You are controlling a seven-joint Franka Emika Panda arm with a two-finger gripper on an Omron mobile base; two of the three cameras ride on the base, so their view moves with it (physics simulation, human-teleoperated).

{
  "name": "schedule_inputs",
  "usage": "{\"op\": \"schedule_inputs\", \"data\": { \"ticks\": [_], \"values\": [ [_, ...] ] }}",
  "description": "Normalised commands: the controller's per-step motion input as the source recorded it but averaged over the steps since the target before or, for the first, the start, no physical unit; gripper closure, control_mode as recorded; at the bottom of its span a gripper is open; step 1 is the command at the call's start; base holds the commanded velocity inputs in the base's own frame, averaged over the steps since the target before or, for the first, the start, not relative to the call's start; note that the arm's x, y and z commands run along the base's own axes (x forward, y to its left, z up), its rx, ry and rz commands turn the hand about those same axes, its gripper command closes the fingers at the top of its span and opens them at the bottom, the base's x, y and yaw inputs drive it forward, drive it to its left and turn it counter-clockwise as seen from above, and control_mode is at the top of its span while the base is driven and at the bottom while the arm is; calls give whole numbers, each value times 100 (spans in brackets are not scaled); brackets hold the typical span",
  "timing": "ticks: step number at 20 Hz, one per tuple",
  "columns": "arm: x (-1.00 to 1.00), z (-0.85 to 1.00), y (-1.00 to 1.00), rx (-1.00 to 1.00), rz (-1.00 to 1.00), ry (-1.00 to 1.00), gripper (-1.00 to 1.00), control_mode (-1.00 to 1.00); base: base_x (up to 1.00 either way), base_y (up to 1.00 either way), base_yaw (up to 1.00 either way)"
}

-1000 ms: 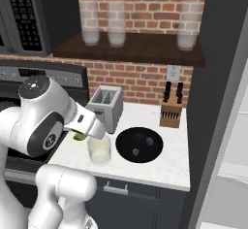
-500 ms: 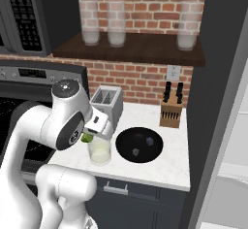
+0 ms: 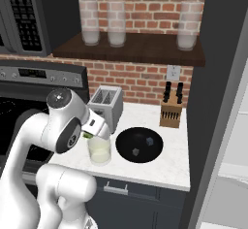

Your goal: Grab a lemon wedge from the fridge and one ice cube from the ice bowl, and put them in the glass of lemonade.

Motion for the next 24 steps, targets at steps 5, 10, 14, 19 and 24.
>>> {"op": "schedule_inputs", "data": {
  "ticks": [5, 10, 14, 19, 24],
  "values": [
    [29, -3, 24, -2, -15, 2, 100, -100, 0, 0, 0],
    [22, 0, 8, 0, -12, 5, 100, -100, 0, 0, 0],
    [24, 0, 0, 0, -8, 2, 100, -100, 0, 0, 0],
    [10, 0, 0, 0, -2, 1, 100, -100, 0, 0, 0],
    [1, -4, 11, 0, 0, 1, 100, -100, 0, 0, 0]
  ]
}}
